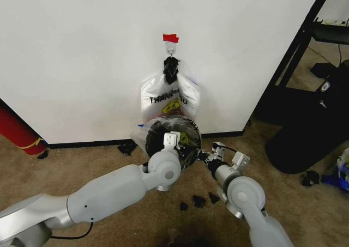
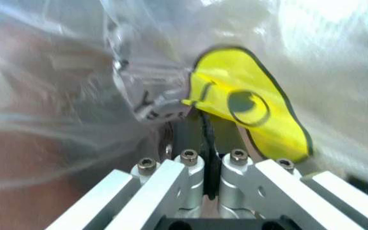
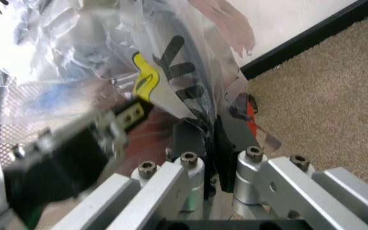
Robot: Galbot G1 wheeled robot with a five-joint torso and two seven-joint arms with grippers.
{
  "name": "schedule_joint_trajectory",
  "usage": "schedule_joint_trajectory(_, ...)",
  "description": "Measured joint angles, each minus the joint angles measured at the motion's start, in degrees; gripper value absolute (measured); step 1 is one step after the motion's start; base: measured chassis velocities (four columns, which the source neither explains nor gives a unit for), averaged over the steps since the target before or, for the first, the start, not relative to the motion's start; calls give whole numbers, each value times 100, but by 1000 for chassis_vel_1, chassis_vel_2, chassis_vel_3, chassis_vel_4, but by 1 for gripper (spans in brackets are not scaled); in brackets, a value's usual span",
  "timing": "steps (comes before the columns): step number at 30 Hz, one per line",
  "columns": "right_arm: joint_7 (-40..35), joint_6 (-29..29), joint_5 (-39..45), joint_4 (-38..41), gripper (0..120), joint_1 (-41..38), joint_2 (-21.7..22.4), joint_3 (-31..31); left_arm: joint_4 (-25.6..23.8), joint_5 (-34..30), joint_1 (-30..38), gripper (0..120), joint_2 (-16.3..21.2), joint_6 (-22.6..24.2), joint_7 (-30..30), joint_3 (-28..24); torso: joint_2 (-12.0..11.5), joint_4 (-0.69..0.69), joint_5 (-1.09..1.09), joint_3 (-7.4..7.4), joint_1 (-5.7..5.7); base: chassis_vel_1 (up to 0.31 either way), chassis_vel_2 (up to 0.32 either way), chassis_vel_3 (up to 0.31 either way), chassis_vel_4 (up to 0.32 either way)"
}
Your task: Pick up the garbage bag from the wall and place it over the trash bin.
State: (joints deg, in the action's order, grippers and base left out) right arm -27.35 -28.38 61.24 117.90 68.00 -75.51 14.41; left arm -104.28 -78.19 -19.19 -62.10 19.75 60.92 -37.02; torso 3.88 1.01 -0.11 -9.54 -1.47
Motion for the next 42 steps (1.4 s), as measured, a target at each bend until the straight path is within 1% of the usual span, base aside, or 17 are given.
schedule_joint_trajectory(2, 2, 2, 0, 7, 0, 2, 7, -3, 162, 178, 7, 0, -57, -49, -18, -13, 0, 0, 0, 0, 0, 0, 0, 0, 0)
schedule_joint_trajectory(4, 3, 2, 0, 11, 0, 4, 9, -6, 199, 229, 5, 0, -64, -51, -29, -21, 0, 0, 0, 0, 0, 0, 0, 0, 0)
schedule_joint_trajectory(6, 5, 3, 0, 27, 0, 22, 16, -9, 340, 445, -14, 0, -94, -52, -112, -70, 0, -2, 0, 0, 0, 0, 0, 0, 0)
schedule_joint_trajectory(8, 18, 3, 5, 77, 0, 47, 35, -14, 588, 634, -47, 0, -203, -50, -204, -158, -1, -2, 0, 0, 0, 0, 0, 0, 0)
schedule_joint_trajectory(12, 20, 2, 23, 137, 0, 47, 46, -28, 768, 667, -44, 0, -315, -43, -230, -187, -1, -1, 0, 0, 0, 0, 0, 0, 0)
schedule_joint_trajectory(16, 26, -13, 44, 208, 0, 68, 73, -51, 1282, 705, 76, 0, -510, -69, -292, -248, -2, -1, 0, 0, 0, 0, 0, 0, 0)
schedule_joint_trajectory(17, 29, -15, 44, 211, 0, 77, 77, -60, 1347, 705, 103, 0, -529, -70, -305, -248, -2, -1, 0, 0, 0, 0, 0, 0, 0)
schedule_joint_trajectory(25, 45, -21, 33, 250, 0, 166, 79, -78, 1604, 596, 193, 0, -582, 27, -326, -332, -2, -1, 0, 0, 0, 0, 0, 0, 0)
schedule_joint_trajectory(29, 46, -22, 37, 262, 0, 166, 78, -77, 1649, 595, 171, 0, -586, 36, -331, -341, -2, -1, 1, 0, -1, 0, 0, 0, 0)
schedule_joint_trajectory(34, 9, -23, 72, 198, 0, 105, 51, -73, 1442, 595, 131, 0, -469, 49, -375, -341, -2, -1, 0, 0, 0, 0, 0, 0, 0)
schedule_joint_trajectory(38, -163, -44, 262, 62, 0, -13, 26, -41, 671, 392, 172, 0, -150, 124, -419, -341, -2, -3, 0, 0, 0, 0, 0, 0, 0)
schedule_joint_trajectory(39, -243, -104, 276, 34, 0, -54, 16, -24, 403, 292, 219, 0, -76, 101, -381, -349, -1, -2, 0, 0, 0, 0, 0, 0, 0)
schedule_joint_trajectory(40, -286, -137, 280, 21, 0, -78, 15, -24, 280, 229, 239, 0, -48, 79, -342, -349, -1, -1, 0, 0, 0, 0, 0, 0, 0)
schedule_joint_trajectory(41, -371, -222, 305, 12, 0, -127, 16, -29, 4, 86, 263, 0, 35, 52, -253, -323, -2, 2, 0, 0, -1, 0, 0, 0, 0)
schedule_joint_trajectory(42, -385, -237, 311, 11, 0, -136, 16, -30, -59, 60, 264, 0, 57, 48, -237, -308, -2, 2, 0, 0, 0, 0, 0, 0, 0)
